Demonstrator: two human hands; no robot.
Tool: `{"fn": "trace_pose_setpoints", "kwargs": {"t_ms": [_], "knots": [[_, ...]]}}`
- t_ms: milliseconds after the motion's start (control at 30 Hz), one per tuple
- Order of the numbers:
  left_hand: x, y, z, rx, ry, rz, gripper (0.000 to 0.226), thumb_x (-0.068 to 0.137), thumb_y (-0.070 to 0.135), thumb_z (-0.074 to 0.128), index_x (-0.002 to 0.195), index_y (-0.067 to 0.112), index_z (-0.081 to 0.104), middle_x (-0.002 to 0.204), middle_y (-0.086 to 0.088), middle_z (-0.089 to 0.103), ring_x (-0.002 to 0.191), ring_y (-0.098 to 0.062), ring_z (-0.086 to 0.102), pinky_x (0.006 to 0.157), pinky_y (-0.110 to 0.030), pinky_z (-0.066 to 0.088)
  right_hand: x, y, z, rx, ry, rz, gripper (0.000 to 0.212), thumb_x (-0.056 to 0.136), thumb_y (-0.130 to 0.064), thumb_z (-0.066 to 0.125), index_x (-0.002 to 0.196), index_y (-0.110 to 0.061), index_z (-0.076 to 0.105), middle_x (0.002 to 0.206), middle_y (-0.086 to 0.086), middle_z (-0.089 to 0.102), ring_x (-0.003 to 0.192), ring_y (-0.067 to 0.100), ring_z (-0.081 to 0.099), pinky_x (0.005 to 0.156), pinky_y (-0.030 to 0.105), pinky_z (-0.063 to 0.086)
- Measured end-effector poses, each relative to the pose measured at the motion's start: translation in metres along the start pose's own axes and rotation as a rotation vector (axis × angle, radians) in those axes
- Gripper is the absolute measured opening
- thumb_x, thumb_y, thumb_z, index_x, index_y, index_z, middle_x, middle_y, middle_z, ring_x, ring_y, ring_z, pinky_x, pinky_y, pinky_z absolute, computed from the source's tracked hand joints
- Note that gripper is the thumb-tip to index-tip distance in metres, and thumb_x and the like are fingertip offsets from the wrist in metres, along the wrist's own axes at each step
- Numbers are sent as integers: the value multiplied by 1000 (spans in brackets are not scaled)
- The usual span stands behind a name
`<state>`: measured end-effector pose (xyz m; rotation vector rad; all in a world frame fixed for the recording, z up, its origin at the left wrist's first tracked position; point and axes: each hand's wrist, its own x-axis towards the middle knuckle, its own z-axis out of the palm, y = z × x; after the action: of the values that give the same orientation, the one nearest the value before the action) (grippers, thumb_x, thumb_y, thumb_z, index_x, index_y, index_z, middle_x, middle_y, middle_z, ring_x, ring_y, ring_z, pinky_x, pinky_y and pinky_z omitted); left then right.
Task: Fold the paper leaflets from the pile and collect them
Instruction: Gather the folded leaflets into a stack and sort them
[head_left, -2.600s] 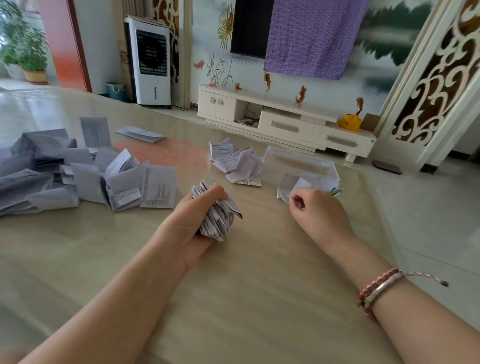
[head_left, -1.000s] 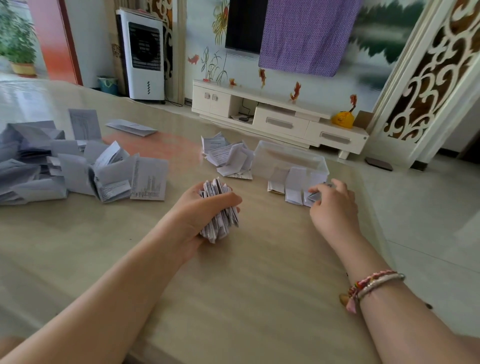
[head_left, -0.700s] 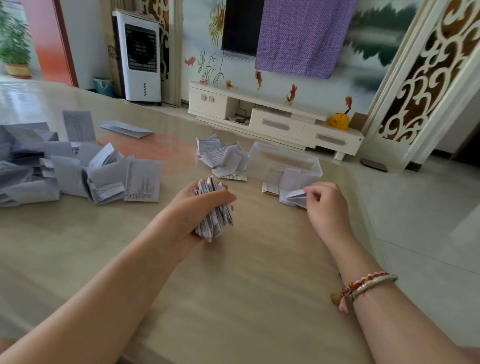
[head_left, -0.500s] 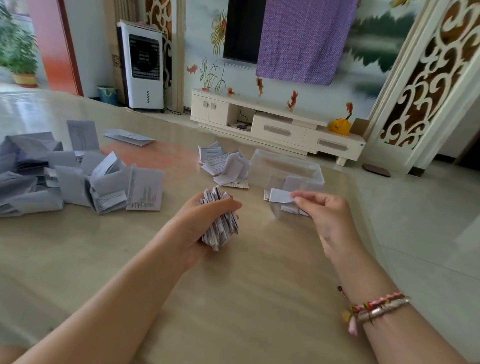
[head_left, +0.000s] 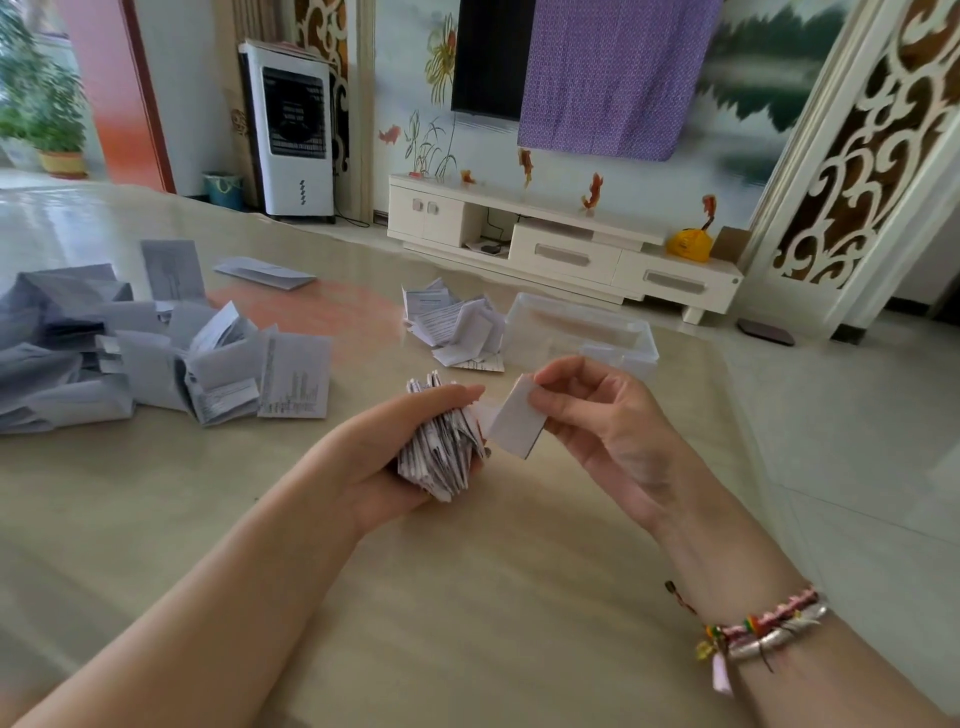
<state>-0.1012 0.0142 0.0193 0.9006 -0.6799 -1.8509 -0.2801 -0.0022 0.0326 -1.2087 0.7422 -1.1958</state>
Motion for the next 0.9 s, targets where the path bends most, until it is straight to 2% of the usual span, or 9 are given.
{"fn": "trace_pose_setpoints", "kwargs": {"t_ms": [100,200,300,433,500,567,700,767,900], "knots": [[-3,-2,1,-6,-109,-52,43,79,21,67,116,-1,65,98,-13,65,83,-20,63,85,-32,54,-2,4,4,-107,-10,-41,18,77,10,65,78,-7,59,80,5,69,82,15,67,75,24,55],[-5,-5,4,24,-180,-30,38,81,22,63,117,9,69,105,-10,70,91,-16,68,94,-32,49,-3,10,14,-232,44,-119,25,76,12,69,73,-9,55,82,10,71,77,16,67,60,22,50],[-6,-6,5,74,-198,-3,37,82,17,67,119,14,69,120,-10,67,109,-14,64,102,-31,40,0,13,19,-253,133,-137,32,74,13,71,71,-11,51,76,7,71,72,13,69,58,21,50],[-9,-5,7,88,-75,-24,21,75,13,66,93,5,72,80,-7,72,67,-12,68,63,-21,55,-1,12,22,-300,150,-119,25,74,5,75,73,-12,56,69,-1,67,69,9,64,66,19,52],[-11,-5,8,116,-24,-27,24,68,14,69,89,4,69,75,-8,69,62,-15,65,58,-22,55,1,8,13,-305,159,-123,19,75,1,75,80,-12,62,76,-2,67,73,7,63,68,14,50],[-11,-5,7,120,10,-19,31,63,14,72,91,3,67,77,-10,68,65,-18,65,61,-25,54,9,5,-9,-399,313,-144,17,78,-3,74,88,-13,65,86,0,67,79,8,61,64,10,47],[-11,-4,9,-47,16,10,48,65,6,67,111,-6,57,99,-20,71,95,-35,69,96,-38,48,32,13,-76,-670,785,-100,19,82,-10,69,93,-20,56,101,0,60,94,19,57,72,24,42],[-10,-3,10,-80,14,12,48,65,5,65,112,-5,57,95,-19,71,90,-35,71,93,-39,52,43,21,-96,-665,845,-1,18,82,-16,66,85,-26,52,104,1,61,103,26,58,77,31,43],[-7,-2,6,-91,13,-2,39,74,5,62,112,-1,59,97,-16,71,76,-24,70,71,-30,58,61,34,-104,-804,791,107,7,77,-26,56,72,-29,60,98,-1,67,110,30,55,93,45,47]]}}
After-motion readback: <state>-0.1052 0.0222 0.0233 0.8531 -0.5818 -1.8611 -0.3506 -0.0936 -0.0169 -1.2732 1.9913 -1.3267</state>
